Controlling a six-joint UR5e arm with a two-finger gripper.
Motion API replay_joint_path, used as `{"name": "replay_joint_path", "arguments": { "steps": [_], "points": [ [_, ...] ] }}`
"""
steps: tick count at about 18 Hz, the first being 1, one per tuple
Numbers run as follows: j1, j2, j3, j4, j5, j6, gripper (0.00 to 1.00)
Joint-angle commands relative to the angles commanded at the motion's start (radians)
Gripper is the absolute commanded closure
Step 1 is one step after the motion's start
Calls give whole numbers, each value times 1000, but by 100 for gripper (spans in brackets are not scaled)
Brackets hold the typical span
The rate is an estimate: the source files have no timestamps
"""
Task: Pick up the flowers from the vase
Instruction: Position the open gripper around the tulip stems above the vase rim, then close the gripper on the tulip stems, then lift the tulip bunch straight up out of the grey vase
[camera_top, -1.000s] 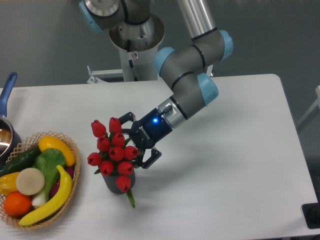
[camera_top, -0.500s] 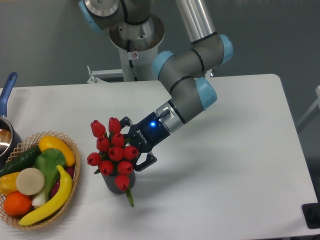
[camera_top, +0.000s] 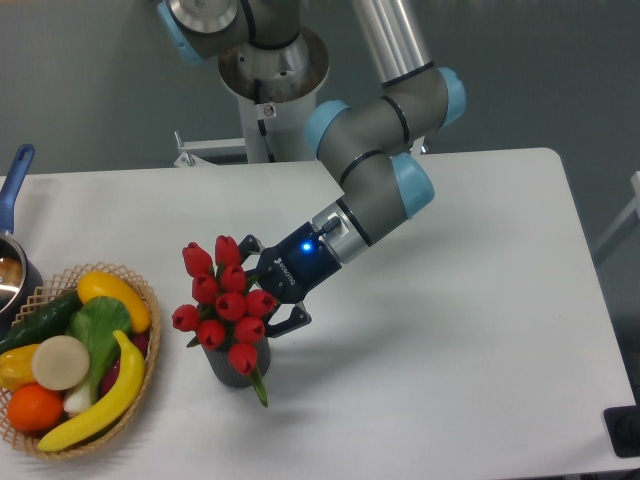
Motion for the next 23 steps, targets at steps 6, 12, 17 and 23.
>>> {"name": "replay_joint_path", "arguments": {
  "steps": [6,12,17,23],
  "points": [
    [0,14,0,0,-2,-47,45],
    [-3,66,6,2,-29,-124,45],
    [-3,95,18,0,-52,-156,45],
    [-3,112,63,0,-52,-216,45]
  ]
}}
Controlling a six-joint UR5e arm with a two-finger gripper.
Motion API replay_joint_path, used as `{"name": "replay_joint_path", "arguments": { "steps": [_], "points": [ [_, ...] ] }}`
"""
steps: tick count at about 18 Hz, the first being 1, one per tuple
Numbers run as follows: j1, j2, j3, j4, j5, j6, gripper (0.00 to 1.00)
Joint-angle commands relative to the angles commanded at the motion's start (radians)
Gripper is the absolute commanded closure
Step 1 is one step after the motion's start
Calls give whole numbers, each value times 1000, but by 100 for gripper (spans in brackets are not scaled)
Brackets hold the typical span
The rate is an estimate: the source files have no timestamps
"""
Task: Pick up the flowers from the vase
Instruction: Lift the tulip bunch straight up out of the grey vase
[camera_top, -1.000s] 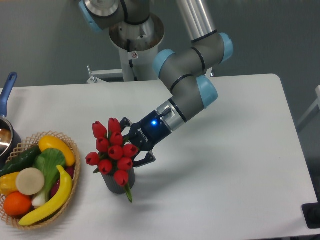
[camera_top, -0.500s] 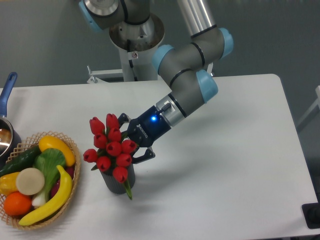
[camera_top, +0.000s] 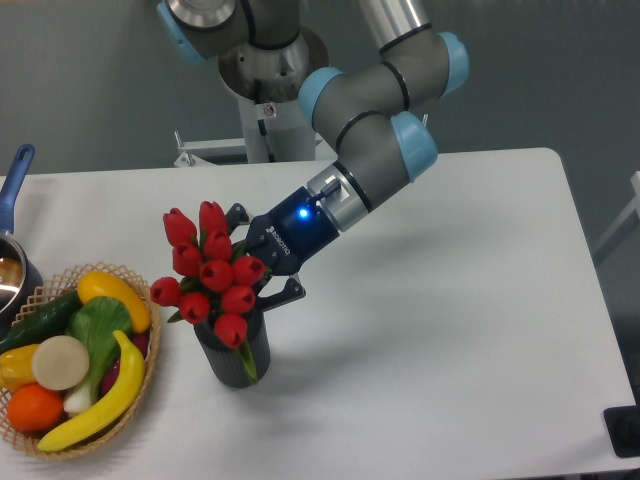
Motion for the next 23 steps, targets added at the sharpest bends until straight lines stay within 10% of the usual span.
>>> {"name": "replay_joint_path", "arguments": {
  "steps": [23],
  "points": [
    [24,11,245,-2,-21,-227,49]
  ]
}}
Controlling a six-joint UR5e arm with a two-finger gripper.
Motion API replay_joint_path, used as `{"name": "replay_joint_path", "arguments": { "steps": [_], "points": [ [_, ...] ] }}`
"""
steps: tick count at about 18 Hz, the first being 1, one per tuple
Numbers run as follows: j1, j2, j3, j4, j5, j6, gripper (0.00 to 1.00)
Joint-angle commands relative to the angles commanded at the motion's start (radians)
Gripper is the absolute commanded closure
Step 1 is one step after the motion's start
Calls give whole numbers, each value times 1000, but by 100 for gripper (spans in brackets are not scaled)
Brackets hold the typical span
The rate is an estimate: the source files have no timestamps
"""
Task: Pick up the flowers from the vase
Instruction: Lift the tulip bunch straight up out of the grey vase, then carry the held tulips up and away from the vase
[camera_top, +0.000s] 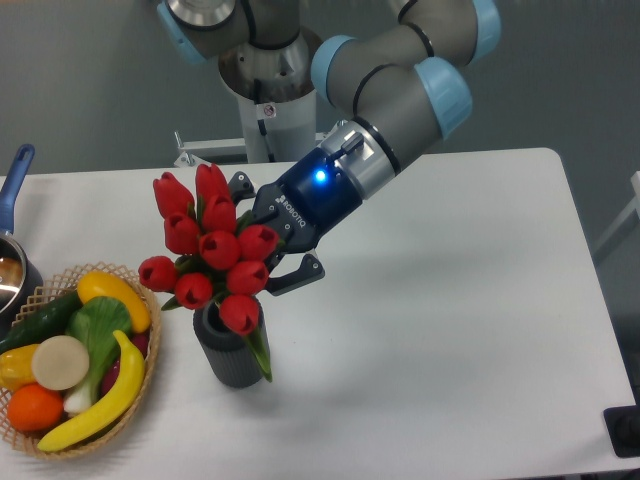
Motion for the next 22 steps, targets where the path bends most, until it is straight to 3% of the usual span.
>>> {"name": "replay_joint_path", "arguments": {
  "steps": [8,22],
  "points": [
    [64,9,23,0,5,-43,53],
    [402,2,52,5,23,32,53]
  ]
}}
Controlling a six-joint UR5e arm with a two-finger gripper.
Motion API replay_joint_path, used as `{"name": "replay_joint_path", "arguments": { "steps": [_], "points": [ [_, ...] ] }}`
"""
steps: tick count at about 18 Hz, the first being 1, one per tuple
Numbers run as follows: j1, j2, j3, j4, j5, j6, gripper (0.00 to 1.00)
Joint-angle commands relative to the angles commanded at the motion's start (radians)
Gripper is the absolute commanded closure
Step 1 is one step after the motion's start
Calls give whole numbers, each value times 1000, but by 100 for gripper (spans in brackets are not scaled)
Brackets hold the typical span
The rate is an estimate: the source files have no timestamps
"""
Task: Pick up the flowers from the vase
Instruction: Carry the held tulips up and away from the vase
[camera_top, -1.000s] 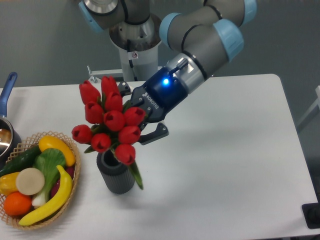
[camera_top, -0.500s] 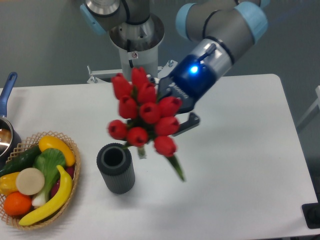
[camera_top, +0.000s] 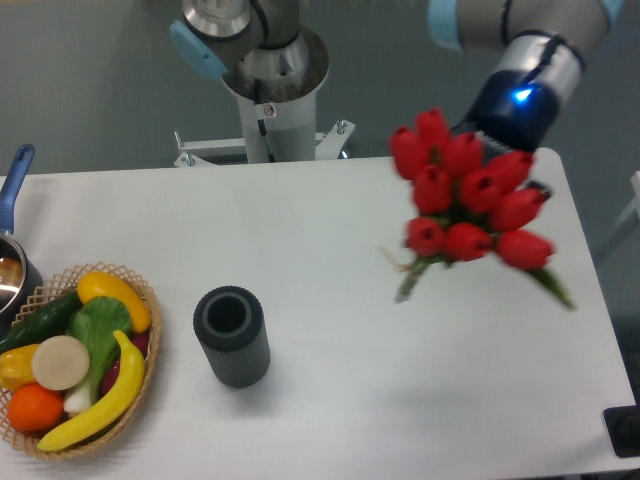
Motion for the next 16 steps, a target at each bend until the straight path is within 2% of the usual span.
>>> {"name": "replay_joint_path", "arguments": {
  "steps": [5,16],
  "points": [
    [68,-8,-3,0,0,35,53],
    [100,-80,-2,0,11,97,53]
  ]
}}
